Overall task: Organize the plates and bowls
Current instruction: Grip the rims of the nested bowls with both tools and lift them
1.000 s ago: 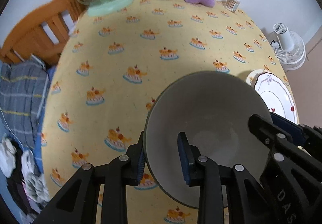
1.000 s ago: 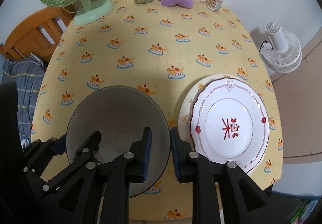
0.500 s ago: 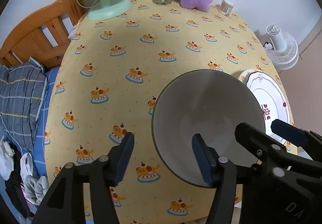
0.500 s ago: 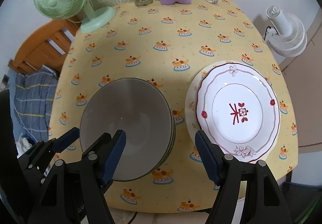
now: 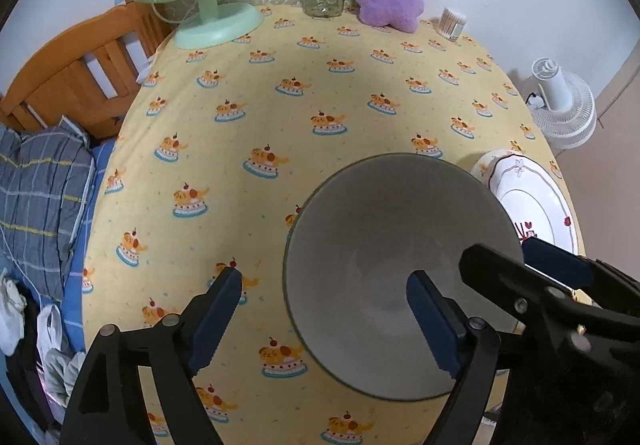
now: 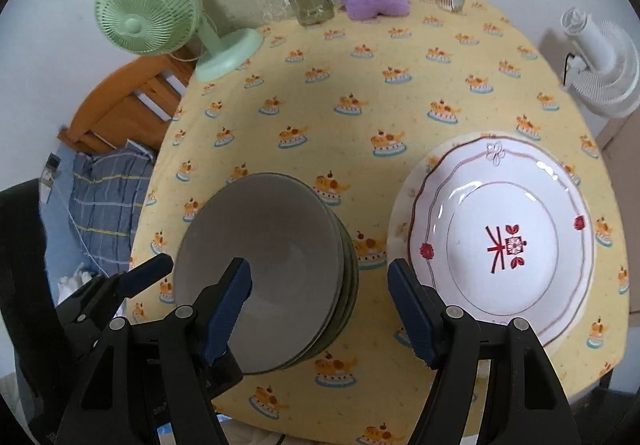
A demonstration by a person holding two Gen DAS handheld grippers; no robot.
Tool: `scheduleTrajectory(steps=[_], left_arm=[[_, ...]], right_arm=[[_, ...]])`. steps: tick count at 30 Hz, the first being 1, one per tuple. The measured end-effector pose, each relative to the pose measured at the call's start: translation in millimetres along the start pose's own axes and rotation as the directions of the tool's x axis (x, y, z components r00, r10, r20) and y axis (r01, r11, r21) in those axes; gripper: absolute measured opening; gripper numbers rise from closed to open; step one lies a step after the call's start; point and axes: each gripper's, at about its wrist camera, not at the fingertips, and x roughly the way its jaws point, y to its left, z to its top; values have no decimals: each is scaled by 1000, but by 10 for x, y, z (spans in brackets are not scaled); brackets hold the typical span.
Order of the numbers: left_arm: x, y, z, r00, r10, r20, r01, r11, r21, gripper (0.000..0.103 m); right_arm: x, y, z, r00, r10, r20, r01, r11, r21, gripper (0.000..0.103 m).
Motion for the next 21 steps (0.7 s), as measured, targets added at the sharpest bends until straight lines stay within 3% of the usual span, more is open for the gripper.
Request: scheduleTrajectory(steps=[10,14,16,21], left_arm=[[170,-50,16,998,62,-31,-64,995,-74,86],[219,-93,15,995,90,-42,-93,992,-87,86],[241,-105,10,994,99,-49,-104,990,-100,86],[261,-114,-16,987,138,-76,-147,982,-116,85]], right_arm=[[303,-269,150,996,-7,-86,7,1000,5,74],[385,-313,178,991,49,-122,-48,999,7,72],[387,-284,200,992,45,-117,-49,998,-30,56],[521,-291,221,973,115,-198,-121,992,-20,45]])
